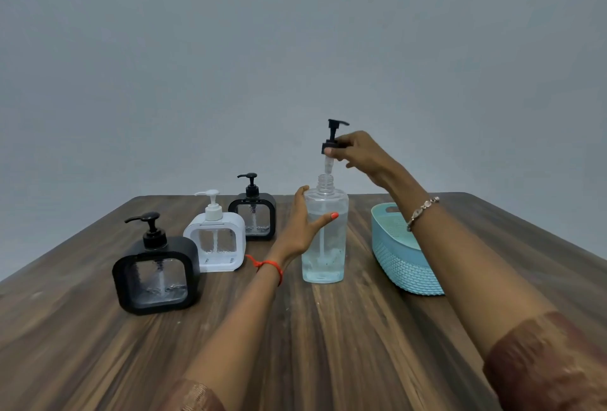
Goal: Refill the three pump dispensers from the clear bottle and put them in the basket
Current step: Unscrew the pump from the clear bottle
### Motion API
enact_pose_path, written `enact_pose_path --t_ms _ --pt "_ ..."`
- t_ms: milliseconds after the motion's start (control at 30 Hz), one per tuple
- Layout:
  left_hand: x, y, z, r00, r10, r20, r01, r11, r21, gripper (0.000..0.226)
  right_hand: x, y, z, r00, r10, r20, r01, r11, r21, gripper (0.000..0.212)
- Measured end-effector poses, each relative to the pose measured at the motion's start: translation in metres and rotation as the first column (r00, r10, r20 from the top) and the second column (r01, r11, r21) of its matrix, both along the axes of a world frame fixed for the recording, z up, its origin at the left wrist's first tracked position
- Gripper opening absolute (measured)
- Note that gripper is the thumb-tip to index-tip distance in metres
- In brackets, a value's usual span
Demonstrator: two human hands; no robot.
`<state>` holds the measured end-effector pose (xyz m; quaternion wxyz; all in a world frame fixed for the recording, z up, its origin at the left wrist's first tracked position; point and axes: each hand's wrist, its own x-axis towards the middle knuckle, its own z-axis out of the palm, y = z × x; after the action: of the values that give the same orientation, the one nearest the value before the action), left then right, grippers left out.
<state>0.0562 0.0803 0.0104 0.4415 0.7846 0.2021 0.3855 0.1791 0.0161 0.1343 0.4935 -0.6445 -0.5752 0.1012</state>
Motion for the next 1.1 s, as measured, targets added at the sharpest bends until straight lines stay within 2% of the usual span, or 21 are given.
enact_pose_path --t_ms 167,300,433,600,767,900,1000,1100 --pt "-0.001 -0.001 0.001 1.000 -0.004 0.003 0.004 1.000 -0.012 0.081 -0.005 -0.001 0.025 0.984 -0.112 -0.139 0.132 0.981 0.143 0.030" --pt "-0.002 -0.002 0.002 1.000 -0.010 -0.005 0.010 1.000 -0.018 0.082 -0.006 -0.001 0.044 0.943 -0.163 -0.289 0.248 0.926 0.285 0.034" --pt "-0.002 -0.002 0.003 1.000 -0.011 -0.012 0.011 1.000 -0.019 0.083 -0.004 -0.006 0.058 0.903 -0.198 -0.380 0.340 0.870 0.356 0.041" --pt "-0.002 -0.003 0.004 1.000 -0.016 -0.006 0.016 1.000 -0.008 0.080 -0.004 -0.013 0.066 0.894 -0.199 -0.401 0.364 0.845 0.392 0.041" --pt "-0.002 -0.003 0.003 1.000 -0.009 0.000 0.009 1.000 -0.011 0.080 -0.006 -0.017 0.072 0.900 -0.194 -0.390 0.365 0.823 0.435 0.022" --pt "-0.002 -0.002 0.002 1.000 -0.002 -0.006 0.002 1.000 -0.001 0.083 -0.005 -0.021 0.075 0.919 -0.180 -0.351 0.339 0.816 0.469 0.029" --pt "-0.003 -0.002 0.002 1.000 0.004 -0.017 -0.004 1.000 -0.002 0.088 -0.005 -0.033 0.079 0.933 -0.184 -0.309 0.335 0.756 0.562 0.021" --pt "-0.002 -0.002 0.003 1.000 0.010 -0.009 -0.011 1.000 -0.013 0.087 -0.003 -0.052 0.082 0.947 -0.040 -0.319 0.260 0.679 0.686 0.008"
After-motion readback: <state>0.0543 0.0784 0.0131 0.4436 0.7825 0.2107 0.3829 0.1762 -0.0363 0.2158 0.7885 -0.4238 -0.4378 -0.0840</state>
